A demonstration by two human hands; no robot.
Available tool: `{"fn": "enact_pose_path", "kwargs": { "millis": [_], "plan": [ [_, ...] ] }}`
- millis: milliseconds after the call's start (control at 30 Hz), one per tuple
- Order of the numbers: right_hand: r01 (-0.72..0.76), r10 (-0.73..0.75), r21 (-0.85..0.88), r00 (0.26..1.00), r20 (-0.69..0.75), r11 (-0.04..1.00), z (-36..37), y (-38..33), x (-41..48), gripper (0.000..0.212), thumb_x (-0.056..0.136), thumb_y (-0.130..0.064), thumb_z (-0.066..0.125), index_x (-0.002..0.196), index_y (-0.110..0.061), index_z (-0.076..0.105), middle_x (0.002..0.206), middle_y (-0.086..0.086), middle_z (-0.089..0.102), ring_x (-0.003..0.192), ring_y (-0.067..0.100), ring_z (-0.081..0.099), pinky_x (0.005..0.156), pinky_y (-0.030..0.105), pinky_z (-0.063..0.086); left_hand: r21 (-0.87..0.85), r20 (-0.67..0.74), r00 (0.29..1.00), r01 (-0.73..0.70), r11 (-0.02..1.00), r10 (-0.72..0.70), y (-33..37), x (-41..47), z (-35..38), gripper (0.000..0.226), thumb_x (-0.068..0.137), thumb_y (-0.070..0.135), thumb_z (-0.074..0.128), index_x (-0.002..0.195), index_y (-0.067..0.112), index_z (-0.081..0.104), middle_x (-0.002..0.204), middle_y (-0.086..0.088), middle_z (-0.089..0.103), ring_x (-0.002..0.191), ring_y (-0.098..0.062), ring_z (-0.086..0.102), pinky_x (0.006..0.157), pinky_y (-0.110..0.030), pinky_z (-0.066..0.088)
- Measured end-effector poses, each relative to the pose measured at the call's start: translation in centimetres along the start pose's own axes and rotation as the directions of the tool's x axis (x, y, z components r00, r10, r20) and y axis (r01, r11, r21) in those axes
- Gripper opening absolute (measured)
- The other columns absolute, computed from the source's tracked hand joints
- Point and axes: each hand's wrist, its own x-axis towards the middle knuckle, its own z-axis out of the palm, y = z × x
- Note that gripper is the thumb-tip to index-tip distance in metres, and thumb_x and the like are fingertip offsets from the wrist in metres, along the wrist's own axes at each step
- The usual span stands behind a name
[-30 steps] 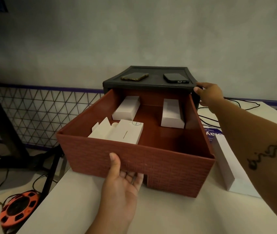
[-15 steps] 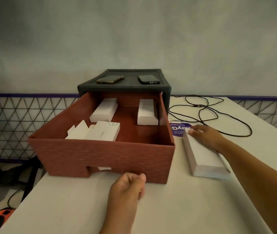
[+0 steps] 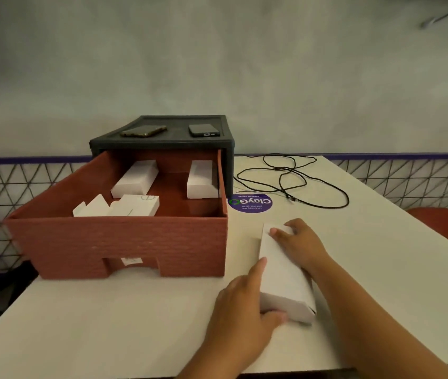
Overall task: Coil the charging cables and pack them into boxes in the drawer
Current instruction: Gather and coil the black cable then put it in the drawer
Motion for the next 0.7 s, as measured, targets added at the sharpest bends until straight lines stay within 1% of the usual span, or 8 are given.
{"fn": "enact_pose_path", "kwargs": {
  "millis": [100,167,267,367,433,533,633,700],
  "plan": [
    [-0.039,0.042,0.062,0.998,-0.038,0.997,-0.6,0.6,-1.5,0.036,0.086,-0.039,0.059,0.113,-0.018,0.049,0.116,0.007,0.056,0.105,0.027,0.055,0.089,0.036,0.045,-0.05,0.033,0.998,-0.043,0.998,0.045,-0.1,-0.6,0.0,0.082,0.08,0.043,0.066,0.144,0.047,0.015,0.145,0.017,0.036,0.13,-0.007,0.035,0.109,-0.026,0.029],
    [-0.05,0.061,0.195,0.997,-0.05,0.98,-1.0,0.9,-2.5,0.027,0.085,-0.034,0.061,0.105,-0.019,0.05,0.107,0.006,0.058,0.097,0.026,0.057,0.086,0.041,0.049,-0.083,0.043,0.996,-0.071,0.994,0.075,-0.1,-1.1,-0.2,0.079,0.08,0.039,0.068,0.141,0.05,0.019,0.142,0.02,0.039,0.126,-0.003,0.039,0.106,-0.021,0.031],
    [-0.04,0.061,0.475,0.998,-0.029,0.879,-1.9,0.6,-4.1,0.016,0.086,-0.023,0.06,0.099,-0.017,0.052,0.096,0.008,0.059,0.081,0.024,0.058,0.066,0.034,0.051,-0.196,0.055,0.99,-0.119,0.974,0.132,0.1,-1.8,-0.4,0.073,0.08,0.028,0.07,0.124,0.066,0.025,0.142,0.031,0.029,0.128,0.007,0.032,0.105,-0.012,0.026],
    [-0.004,0.031,0.561,0.999,-0.039,0.828,-2.5,-0.1,-4.9,0.011,0.087,-0.022,0.06,0.096,-0.018,0.054,0.097,0.009,0.059,0.079,0.024,0.058,0.062,0.031,0.048,-0.314,0.052,0.975,-0.191,0.93,0.218,0.4,-1.9,-1.0,0.067,0.074,0.025,0.074,0.111,0.067,0.037,0.146,0.032,0.018,0.127,0.019,0.022,0.109,-0.013,0.025],
    [0.045,0.004,0.58,0.997,-0.082,0.813,-2.9,-0.9,-5.3,0.013,0.087,-0.023,0.061,0.097,-0.018,0.054,0.101,0.009,0.06,0.082,0.024,0.059,0.064,0.031,0.048,-0.394,0.022,0.97,-0.215,0.894,0.243,1.0,-1.8,-1.8,0.068,0.069,0.026,0.076,0.11,0.065,0.038,0.144,0.033,0.019,0.125,0.019,0.024,0.107,-0.019,0.034],
    [0.101,-0.062,0.641,0.995,-0.083,0.761,-3.7,-3.5,-5.8,0.026,0.088,-0.023,0.059,0.113,-0.023,0.051,0.109,0.007,0.059,0.089,0.025,0.061,0.067,0.033,0.05,-0.464,-0.048,0.962,-0.259,0.847,0.268,2.4,-1.3,-4.1,0.064,0.059,0.033,0.078,0.106,0.059,0.043,0.136,0.039,0.024,0.123,0.013,0.033,0.098,-0.017,0.041],
    [0.143,-0.149,0.679,0.988,-0.05,0.72,-4.2,-6.9,-6.2,0.05,0.083,-0.027,0.062,0.13,-0.027,0.044,0.117,0.004,0.057,0.094,0.024,0.063,0.071,0.035,0.053,-0.492,-0.072,0.964,-0.259,0.832,0.257,4.0,-0.8,-7.6,0.064,0.047,0.04,0.081,0.099,0.056,0.047,0.131,0.023,0.037,0.111,0.002,0.046,0.084,-0.016,0.045],
    [0.161,-0.205,0.713,0.979,-0.025,0.682,-4.2,-9.1,-6.4,0.056,0.078,-0.031,0.061,0.13,-0.027,0.044,0.118,0.006,0.059,0.095,0.026,0.064,0.077,0.042,0.056,-0.503,-0.093,0.966,-0.256,0.825,0.242,5.0,-0.5,-10.2,0.062,0.04,0.045,0.08,0.093,0.057,0.05,0.126,0.013,0.042,0.104,-0.002,0.05,0.078,-0.017,0.046]
  ]
}}
